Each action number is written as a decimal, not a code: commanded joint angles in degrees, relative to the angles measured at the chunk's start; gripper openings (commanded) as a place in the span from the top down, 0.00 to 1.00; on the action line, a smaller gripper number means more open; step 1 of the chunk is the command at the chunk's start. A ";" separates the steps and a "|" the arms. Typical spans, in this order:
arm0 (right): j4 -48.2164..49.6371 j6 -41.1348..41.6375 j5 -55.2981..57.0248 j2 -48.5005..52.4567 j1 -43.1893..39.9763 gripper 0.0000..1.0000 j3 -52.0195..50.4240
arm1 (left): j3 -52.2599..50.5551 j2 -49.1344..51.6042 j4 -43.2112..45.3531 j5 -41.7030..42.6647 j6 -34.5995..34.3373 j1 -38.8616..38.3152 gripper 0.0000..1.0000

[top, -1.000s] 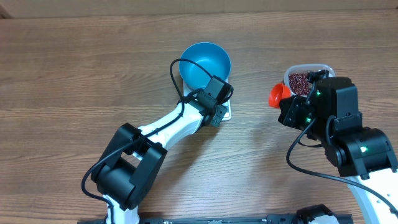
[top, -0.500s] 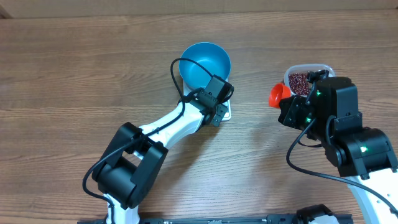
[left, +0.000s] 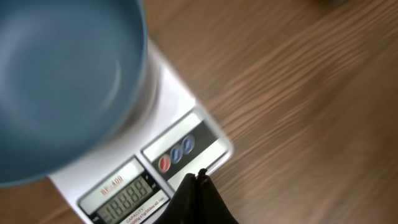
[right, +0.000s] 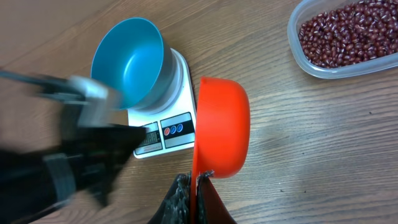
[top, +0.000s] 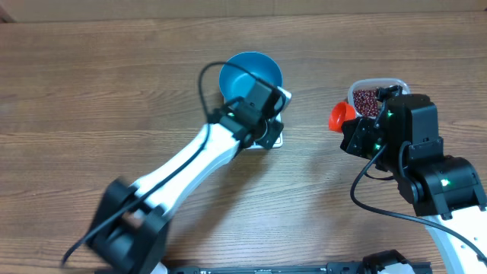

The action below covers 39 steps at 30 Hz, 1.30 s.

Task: Scoop item into bowl and weigh 150g on scale
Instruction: 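Raise the left gripper back from the scale to the left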

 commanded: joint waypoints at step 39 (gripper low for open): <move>0.39 -0.22 -0.13 -0.20 -0.26 0.96 1.55 | 2.43 -23.96 -12.85 25.66 -3.89 22.10 0.96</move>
